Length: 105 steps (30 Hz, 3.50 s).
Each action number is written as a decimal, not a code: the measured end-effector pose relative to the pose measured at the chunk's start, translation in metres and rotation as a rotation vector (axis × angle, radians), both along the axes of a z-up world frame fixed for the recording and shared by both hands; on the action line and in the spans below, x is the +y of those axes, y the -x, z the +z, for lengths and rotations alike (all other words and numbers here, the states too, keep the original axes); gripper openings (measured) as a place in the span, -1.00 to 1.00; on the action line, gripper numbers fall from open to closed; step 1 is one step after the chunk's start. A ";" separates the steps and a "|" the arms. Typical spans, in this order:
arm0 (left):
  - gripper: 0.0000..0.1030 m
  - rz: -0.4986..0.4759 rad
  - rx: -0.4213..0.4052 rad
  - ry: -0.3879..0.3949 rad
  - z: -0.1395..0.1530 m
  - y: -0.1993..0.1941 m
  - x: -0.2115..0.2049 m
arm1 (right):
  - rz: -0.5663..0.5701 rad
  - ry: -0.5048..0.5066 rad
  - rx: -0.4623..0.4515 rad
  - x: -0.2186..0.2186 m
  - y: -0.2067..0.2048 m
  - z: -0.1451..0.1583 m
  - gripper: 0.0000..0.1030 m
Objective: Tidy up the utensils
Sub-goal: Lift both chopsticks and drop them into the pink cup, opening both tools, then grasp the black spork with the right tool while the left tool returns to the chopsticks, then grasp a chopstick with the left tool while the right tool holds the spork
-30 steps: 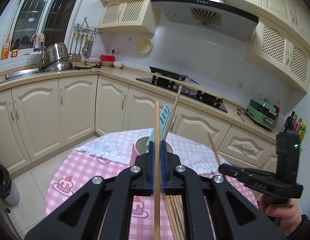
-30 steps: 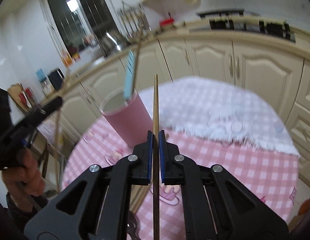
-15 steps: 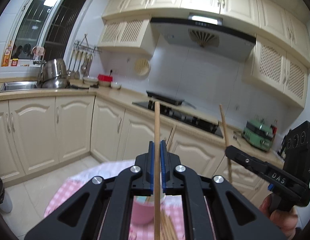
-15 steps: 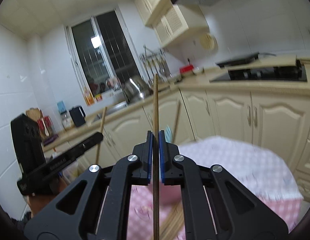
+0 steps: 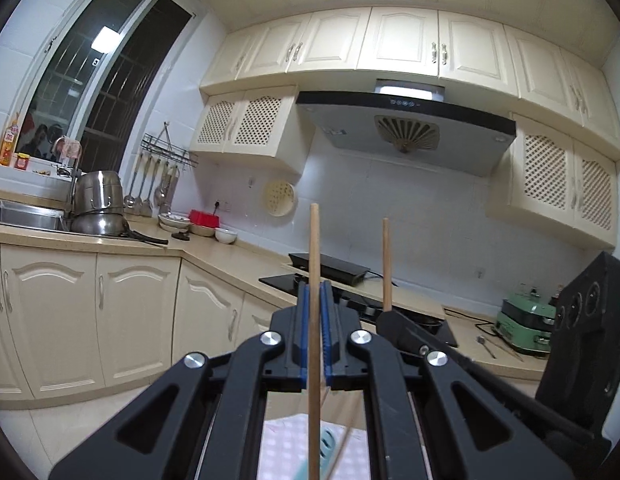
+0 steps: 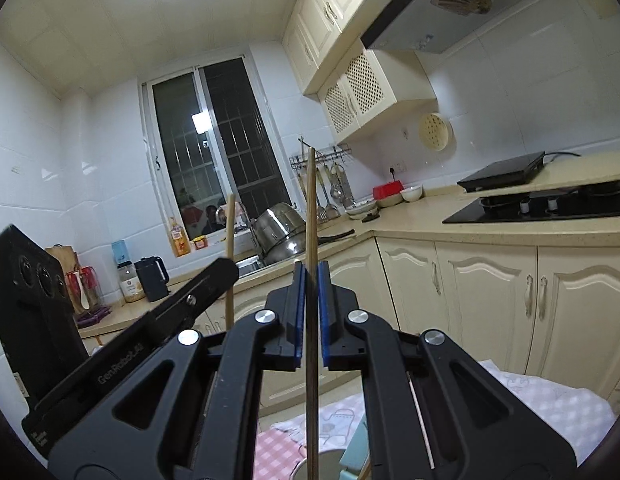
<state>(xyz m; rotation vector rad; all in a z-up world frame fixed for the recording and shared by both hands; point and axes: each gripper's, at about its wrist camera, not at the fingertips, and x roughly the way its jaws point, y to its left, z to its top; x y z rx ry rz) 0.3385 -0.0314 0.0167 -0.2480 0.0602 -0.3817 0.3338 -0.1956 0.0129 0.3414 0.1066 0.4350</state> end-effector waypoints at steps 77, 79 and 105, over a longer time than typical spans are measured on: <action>0.91 0.039 0.622 -0.406 -0.160 0.116 0.018 | 0.354 0.605 0.729 -0.002 0.161 -0.180 0.70; 0.91 0.030 0.640 -0.409 -0.165 0.116 0.017 | 0.367 0.631 0.742 0.000 0.162 -0.184 0.55; 0.91 -0.048 0.818 -0.609 -0.217 0.092 -0.030 | 0.283 0.611 0.756 -0.013 0.136 -0.191 -0.58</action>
